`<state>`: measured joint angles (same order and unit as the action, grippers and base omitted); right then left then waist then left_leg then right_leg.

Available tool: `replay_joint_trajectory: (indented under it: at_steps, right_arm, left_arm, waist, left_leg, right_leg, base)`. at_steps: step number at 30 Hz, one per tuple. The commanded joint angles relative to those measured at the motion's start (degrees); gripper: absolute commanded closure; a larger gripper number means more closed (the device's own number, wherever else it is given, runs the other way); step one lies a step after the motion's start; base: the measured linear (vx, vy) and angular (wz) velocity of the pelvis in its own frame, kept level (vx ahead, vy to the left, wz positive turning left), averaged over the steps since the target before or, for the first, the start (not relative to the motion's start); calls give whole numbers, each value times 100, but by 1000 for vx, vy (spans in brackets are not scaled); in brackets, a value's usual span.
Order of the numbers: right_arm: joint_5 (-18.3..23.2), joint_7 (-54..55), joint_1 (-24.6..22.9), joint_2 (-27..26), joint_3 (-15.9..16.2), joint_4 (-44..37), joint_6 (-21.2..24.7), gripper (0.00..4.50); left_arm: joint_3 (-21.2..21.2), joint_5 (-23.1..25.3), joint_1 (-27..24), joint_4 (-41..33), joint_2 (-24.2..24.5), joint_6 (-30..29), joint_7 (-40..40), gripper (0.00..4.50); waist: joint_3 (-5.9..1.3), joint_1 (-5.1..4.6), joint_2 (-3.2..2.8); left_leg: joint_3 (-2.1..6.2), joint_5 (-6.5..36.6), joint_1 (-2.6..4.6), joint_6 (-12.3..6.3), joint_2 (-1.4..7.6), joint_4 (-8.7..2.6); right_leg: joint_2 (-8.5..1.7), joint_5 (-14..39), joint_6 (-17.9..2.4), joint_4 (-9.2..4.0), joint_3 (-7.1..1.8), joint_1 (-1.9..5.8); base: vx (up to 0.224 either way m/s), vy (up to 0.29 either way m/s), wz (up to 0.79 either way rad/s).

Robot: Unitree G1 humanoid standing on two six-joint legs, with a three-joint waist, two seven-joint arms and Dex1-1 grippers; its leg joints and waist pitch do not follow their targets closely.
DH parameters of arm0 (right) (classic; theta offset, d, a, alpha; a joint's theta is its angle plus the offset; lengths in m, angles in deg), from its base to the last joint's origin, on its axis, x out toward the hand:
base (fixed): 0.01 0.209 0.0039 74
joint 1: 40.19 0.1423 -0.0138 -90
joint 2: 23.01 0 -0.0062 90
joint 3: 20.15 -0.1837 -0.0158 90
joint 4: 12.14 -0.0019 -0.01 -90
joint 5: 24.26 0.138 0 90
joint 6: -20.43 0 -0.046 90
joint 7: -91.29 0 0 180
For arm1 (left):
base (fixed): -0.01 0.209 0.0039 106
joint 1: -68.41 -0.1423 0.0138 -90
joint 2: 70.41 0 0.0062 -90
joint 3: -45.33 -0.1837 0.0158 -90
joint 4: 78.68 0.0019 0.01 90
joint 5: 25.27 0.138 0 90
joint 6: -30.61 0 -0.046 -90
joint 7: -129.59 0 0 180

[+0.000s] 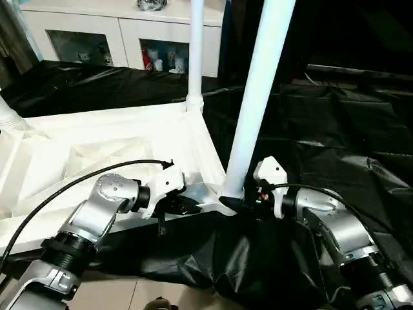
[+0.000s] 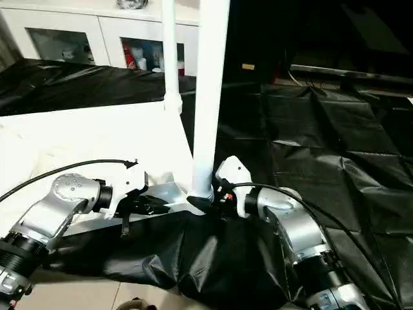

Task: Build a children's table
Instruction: Rotate leg to tighten

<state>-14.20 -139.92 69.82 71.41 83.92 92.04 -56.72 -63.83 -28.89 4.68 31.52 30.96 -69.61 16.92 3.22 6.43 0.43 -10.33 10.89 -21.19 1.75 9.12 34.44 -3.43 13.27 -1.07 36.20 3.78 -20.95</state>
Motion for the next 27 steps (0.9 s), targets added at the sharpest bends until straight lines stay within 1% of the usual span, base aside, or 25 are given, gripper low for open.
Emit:
replay_joint_trajectory:
  at_steps: [1, 3, 5, 7, 8, 9, 10, 11, 12, 13, 15, 16, 17, 18, 19, 20, 21, 22, 23, 24, 25, 27]
  right_arm:
    - [-126, 8, 90, 18, -7, 106, -92, 163]
    - [-126, 8, 90, 18, -7, 106, -92, 163]
    - [-124, 15, 95, 14, -5, 142, -114, 174]
    - [-124, 31, 78, 1, -1, 156, -127, 176]
    - [-126, 42, 69, -9, 0, 164, -134, 176]
    - [-126, 42, 69, -9, 0, 164, -134, 178]
    - [-147, 453, 16, -231, -109, 310, -94, 178]
    - [-149, 510, 12, -261, -125, 330, -84, 178]
    - [-158, 741, 0, -386, -194, 416, -47, 178]
    - [-172, 1015, 8, -534, -266, 515, 10, 178]
    - [-187, 1241, 20, -664, -317, 598, 52, 178]
    - [-163, 1871, 89, -1154, -464, 847, 158, 178]
    - [-163, 1871, 89, -1154, -464, 847, 158, 178]
    - [-155, 1973, 102, -1244, -486, 888, 167, 178]
    - [-152, 2046, 112, -1305, -501, 918, 172, 178]
    - [-190, 2282, 172, -1461, -523, 1033, 151, 178]
    - [-190, 2282, 172, -1461, -523, 1033, 151, 178]
    - [-245, 2497, 270, -1611, -522, 1190, 75, 178]
    - [-289, 2656, 356, -1727, -525, 1320, -4, 143]
    - [-216, 2676, 425, -1857, -558, 1404, -27, 122]
    - [-128, 2615, 457, -1933, -582, 1418, -23, 108]
    - [-82, 2551, 469, -1986, -606, 1393, -6, 99]
  left_arm:
    - [-140, 4, 88, 49, -63, 118, 193, 450]
    - [-140, 4, 88, 49, -63, 118, 193, 450]
    - [-123, -8, 75, 56, -75, 107, 176, 450]
    - [-108, 6, 74, 80, -94, 99, 118, 450]
    - [-98, 18, 78, 96, -106, 92, 77, 450]
    - [-98, 18, 78, 96, -106, 92, 77, 450]
    - [15, 175, 250, 373, -323, -33, -508, 450]
    - [31, 191, 273, 408, -352, -48, -579, 450]
    - [94, 252, 368, 550, -471, -104, -859, 450]
    - [174, 236, 467, 665, -618, -166, -1072, 450]
    - [235, 213, 555, 756, -750, -217, -1239, 450]
    - [330, 234, 884, 1095, -1169, -296, -1780, 450]
    - [330, 234, 884, 1095, -1169, -296, -1780, 450]
    - [343, 246, 943, 1159, -1242, -302, -1881, 450]
    - [351, 254, 983, 1204, -1291, -305, -1948, 450]
    - [365, 268, 1091, 1334, -1416, -304, -2093, 450]
    - [365, 268, 1091, 1334, -1416, -304, -2093, 450]
    - [368, 311, 1200, 1486, -1529, -257, -2269, 450]
    - [357, 350, 1282, 1601, -1613, -213, -2372, 450]
    - [333, 388, 1338, 1673, -1669, -138, -2424, 450]
    - [317, 392, 1351, 1683, -1688, -95, -2391, 450]
    - [321, 396, 1356, 1697, -1704, -64, -2335, 450]
  waist:
    - [-328, -57, -1]
    - [-324, -59, 3]
    - [-325, -60, 17]
    - [-323, -59, 5]
    - [-321, -60, 18]
    - [-319, -60, 15]
    - [-317, -69, 39]
    - [-314, -68, 59]
    - [-298, -63, 32]
    - [-302, -69, 50]
    - [-304, -78, 51]
    - [-306, -97, 51]
    - [-305, -110, 57]
    - [-322, -107, 67]
    - [-324, -111, 63]
    - [-327, -113, 33]
    - [-325, -136, 46]
    - [-335, -147, 23]
    - [-332, -147, 37]
    - [-329, -147, -4]
    - [-329, -151, 4]
    - [-333, -152, 7]
  left_leg:
    - [184, 1098, 119, -13, 494, -467]
    - [182, 1104, 114, -18, 489, -468]
    - [180, 1096, 113, -34, 491, -468]
    - [180, 1118, 115, -29, 493, -471]
    - [180, 1112, 110, -38, 490, -472]
    - [179, 1118, 112, -39, 489, -473]
    - [173, 1120, 113, -42, 493, -475]
    - [169, 1115, 117, -37, 494, -474]
    - [171, 1219, 138, 5, 487, -480]
    - [176, 1296, 137, 73, 484, -485]
    - [192, 1312, 123, 119, 492, -504]
    - [177, 1332, 141, 135, 489, -503]
    - [180, 1376, 149, 166, 481, -504]
    - [187, 1314, 129, 164, 474, -498]
    - [174, 1174, 108, 123, 482, -495]
    - [177, 1147, 108, 106, 483, -486]
    - [160, 1122, 112, 80, 469, -488]
    - [156, 1071, 104, 73, 460, -480]
    - [159, 1072, 102, 62, 458, -479]
    - [160, 1096, 105, 70, 462, -481]
    - [165, 1118, 101, 62, 467, -484]
    - [171, 1154, 100, 40, 483, -494]
  right_leg:
    - [-620, 773, -1250, -465, -379, 151]
    - [-618, 798, -1243, -469, -380, 147]
    - [-625, 822, -1233, -475, -382, 151]
    - [-619, 873, -1225, -477, -380, 145]
    - [-618, 878, -1221, -475, -379, 146]
    - [-618, 902, -1215, -481, -380, 143]
    - [-615, 921, -1212, -482, -381, 139]
    - [-623, 951, -1219, -490, -383, 130]
    - [-634, 1184, -1203, -522, -387, 106]
    - [-644, 1414, -1142, -535, -383, 117]
    - [-648, 1521, -1060, -547, -378, 124]
    - [-636, 1496, -1047, -552, -386, 92]
    - [-647, 1545, -1061, -554, -387, 81]
    - [-658, 1502, -1051, -543, -381, 116]
    - [-661, 1333, -1035, -540, -392, 120]
    - [-663, 1243, -1046, -529, -391, 119]
    - [-638, 1154, -1049, -534, -391, 105]
    - [-638, 1046, -1072, -527, -390, 112]
    - [-640, 1047, -1080, -533, -385, 121]
    - [-650, 1060, -1084, -533, -392, 118]
    - [-654, 1079, -1088, -542, -391, 128]
    - [-657, 1035, -1083, -535, -392, 139]
  base:
    - [0, 0, 0]
    - [0, 0, 0]
    - [0, 0, 0]
    - [0, 0, 0]
    - [0, 0, 0]
    - [0, 0, 0]
    - [0, 0, 0]
    - [0, 0, 0]
    - [0, 0, 0]
    - [0, 0, 0]
    - [0, 0, 0]
    - [0, 0, 0]
    - [0, 0, 0]
    - [0, 0, 0]
    - [0, 0, 0]
    - [0, 0, 0]
    - [0, 0, 0]
    - [0, 0, 0]
    - [0, 0, 0]
    - [0, 0, 0]
    - [0, 0, 0]
    - [0, 0, 0]
